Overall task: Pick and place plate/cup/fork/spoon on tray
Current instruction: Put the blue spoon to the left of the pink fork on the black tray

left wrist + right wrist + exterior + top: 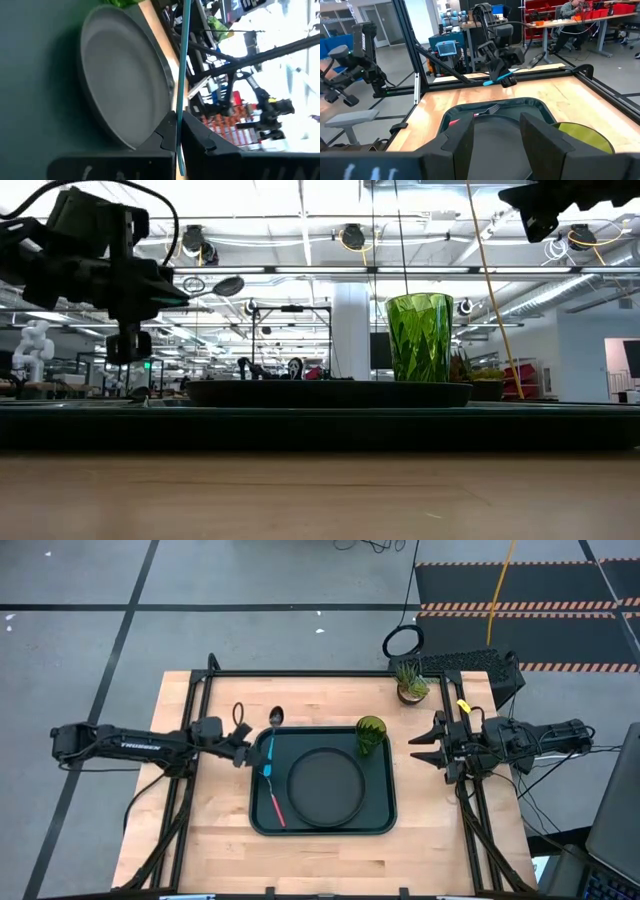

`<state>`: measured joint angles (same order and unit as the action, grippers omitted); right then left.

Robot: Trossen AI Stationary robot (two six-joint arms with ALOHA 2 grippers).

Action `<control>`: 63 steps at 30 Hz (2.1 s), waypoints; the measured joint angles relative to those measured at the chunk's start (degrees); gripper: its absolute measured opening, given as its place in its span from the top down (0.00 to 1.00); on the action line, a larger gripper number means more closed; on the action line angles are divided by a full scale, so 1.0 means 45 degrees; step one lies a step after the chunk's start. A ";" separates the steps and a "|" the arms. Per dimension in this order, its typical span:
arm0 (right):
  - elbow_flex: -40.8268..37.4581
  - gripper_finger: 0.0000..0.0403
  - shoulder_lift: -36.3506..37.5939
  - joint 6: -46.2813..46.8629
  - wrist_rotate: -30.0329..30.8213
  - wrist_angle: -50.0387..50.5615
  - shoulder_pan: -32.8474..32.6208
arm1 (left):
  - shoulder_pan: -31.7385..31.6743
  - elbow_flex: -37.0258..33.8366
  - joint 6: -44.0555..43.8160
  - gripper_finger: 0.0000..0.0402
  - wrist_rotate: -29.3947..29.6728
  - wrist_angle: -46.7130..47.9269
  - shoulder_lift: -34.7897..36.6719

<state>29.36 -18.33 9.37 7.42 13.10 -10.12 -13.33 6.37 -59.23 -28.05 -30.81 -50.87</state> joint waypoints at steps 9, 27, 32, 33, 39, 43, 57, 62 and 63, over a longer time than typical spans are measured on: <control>0.0000 0.63 0.0000 0.0000 -0.0003 -0.0003 0.0000 | 0.1026 0.0029 -0.3915 0.98 -0.0293 0.1002 0.0000; 0.0000 0.63 0.0000 0.0000 -0.0002 -0.0002 0.0000 | 0.1862 0.0024 -0.9564 0.98 -0.0103 0.2636 -0.0005; 0.0000 0.63 0.0000 0.0000 -0.0002 -0.0003 -0.0001 | 0.2092 0.0024 -1.0339 0.98 -0.0062 0.2614 -0.0001; 0.0000 0.63 0.0000 -0.0001 0.0000 -0.0001 -0.0002 | 0.2172 0.0024 -1.0464 0.98 -0.0064 0.2613 -0.0005; 0.0000 0.63 0.0000 0.0000 0.0000 -0.0005 -0.0002 | 0.2607 0.0024 -1.1078 0.98 -0.0158 0.2604 -0.0005; 0.0000 0.63 0.0000 0.0000 0.0000 -0.0005 -0.0002 | 0.2819 0.0024 -1.0962 0.98 -0.0205 0.2728 -0.0005; -0.0002 0.63 -0.0005 0.0000 0.0000 -0.0002 0.0003 | 0.2750 0.0019 -1.2472 0.98 -0.0164 0.2983 -0.0024; 0.0000 0.63 -0.0005 0.0000 0.0000 0.0000 0.0001 | 0.2619 0.0019 -1.2563 0.90 -0.0104 0.2983 -0.0024; -0.0004 0.63 -0.0005 0.0000 0.0000 -0.0001 0.0002 | 0.2619 0.0019 -1.2644 0.88 -0.0103 0.2978 -0.0024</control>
<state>29.35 -18.35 9.37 7.42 13.10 -10.11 -1.54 6.46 -116.13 -28.52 -17.41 -50.98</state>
